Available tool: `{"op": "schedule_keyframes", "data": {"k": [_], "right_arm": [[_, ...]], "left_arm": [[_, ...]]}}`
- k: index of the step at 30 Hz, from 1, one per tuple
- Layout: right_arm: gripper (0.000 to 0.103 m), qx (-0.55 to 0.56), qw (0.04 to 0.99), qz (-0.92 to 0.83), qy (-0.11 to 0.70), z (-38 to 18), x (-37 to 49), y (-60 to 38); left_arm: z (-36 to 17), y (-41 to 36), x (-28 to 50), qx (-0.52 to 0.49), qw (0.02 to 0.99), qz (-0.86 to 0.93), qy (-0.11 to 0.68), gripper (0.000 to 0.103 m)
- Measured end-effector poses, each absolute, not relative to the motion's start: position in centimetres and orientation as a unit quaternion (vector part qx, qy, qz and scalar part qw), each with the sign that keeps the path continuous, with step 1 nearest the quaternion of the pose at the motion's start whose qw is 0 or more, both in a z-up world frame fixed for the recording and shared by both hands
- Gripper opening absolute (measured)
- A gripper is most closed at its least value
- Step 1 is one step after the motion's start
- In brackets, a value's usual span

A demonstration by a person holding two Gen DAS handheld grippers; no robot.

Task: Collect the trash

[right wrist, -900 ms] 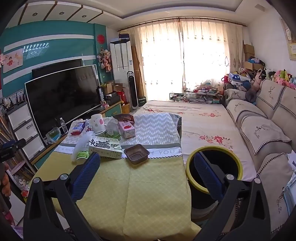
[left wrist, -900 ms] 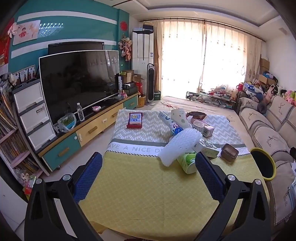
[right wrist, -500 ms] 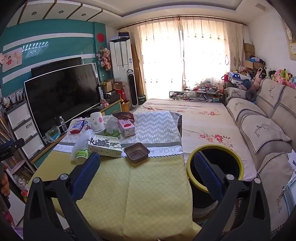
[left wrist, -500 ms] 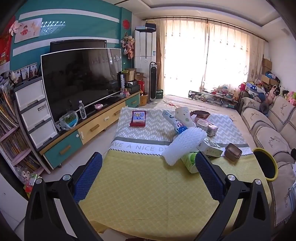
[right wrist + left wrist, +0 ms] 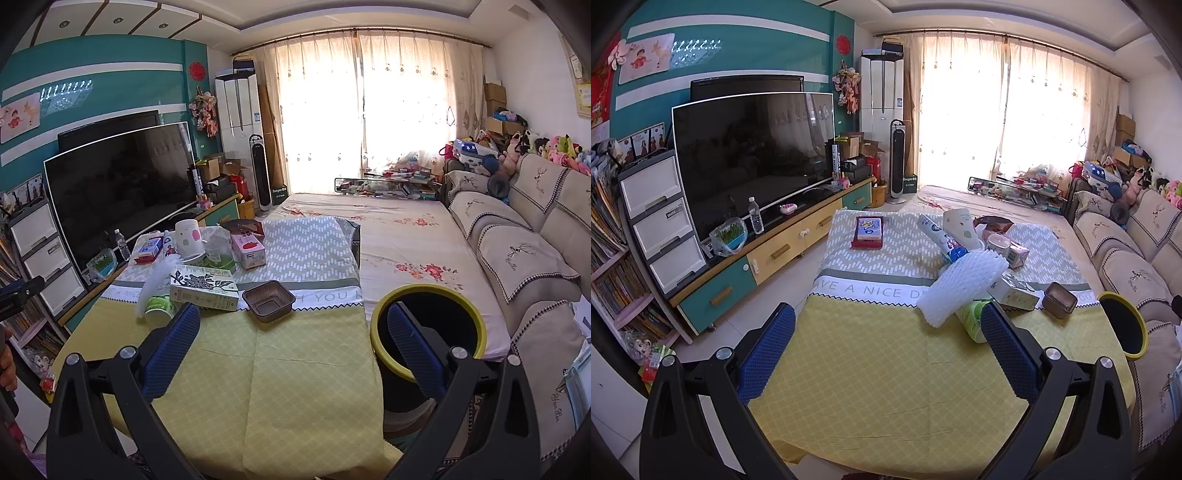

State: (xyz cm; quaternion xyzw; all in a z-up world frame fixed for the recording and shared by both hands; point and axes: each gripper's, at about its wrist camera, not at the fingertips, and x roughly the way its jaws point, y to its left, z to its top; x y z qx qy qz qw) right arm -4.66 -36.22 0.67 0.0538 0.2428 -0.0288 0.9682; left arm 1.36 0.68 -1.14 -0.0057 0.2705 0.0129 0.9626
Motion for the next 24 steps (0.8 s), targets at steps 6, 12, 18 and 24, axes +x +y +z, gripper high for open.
{"op": "schedule_keyframes", "data": {"k": [6,12,18,24], "right_arm": [[0.097,0.056,0.967,-0.03,0.245,0.61,-4.75,-36.44],[0.097,0.056,0.967,-0.03,0.245,0.57,-4.77,-36.47],[0.097,0.057,0.967,-0.03,0.246,0.5,-4.86,-36.68],[0.097,0.056,0.967,-0.031,0.246,0.52,-4.85,-36.66]], "left_arm": [[-1.21,0.68,1.5,-0.006,0.962,0.012,0.273,0.099],[-1.28,0.51,1.58,-0.005,0.961,0.01,0.276,0.099],[-1.42,0.41,1.69,-0.005,0.961,0.01,0.276,0.099],[-1.46,0.3,1.78,-0.005,0.961,0.009,0.277,0.099]]}}
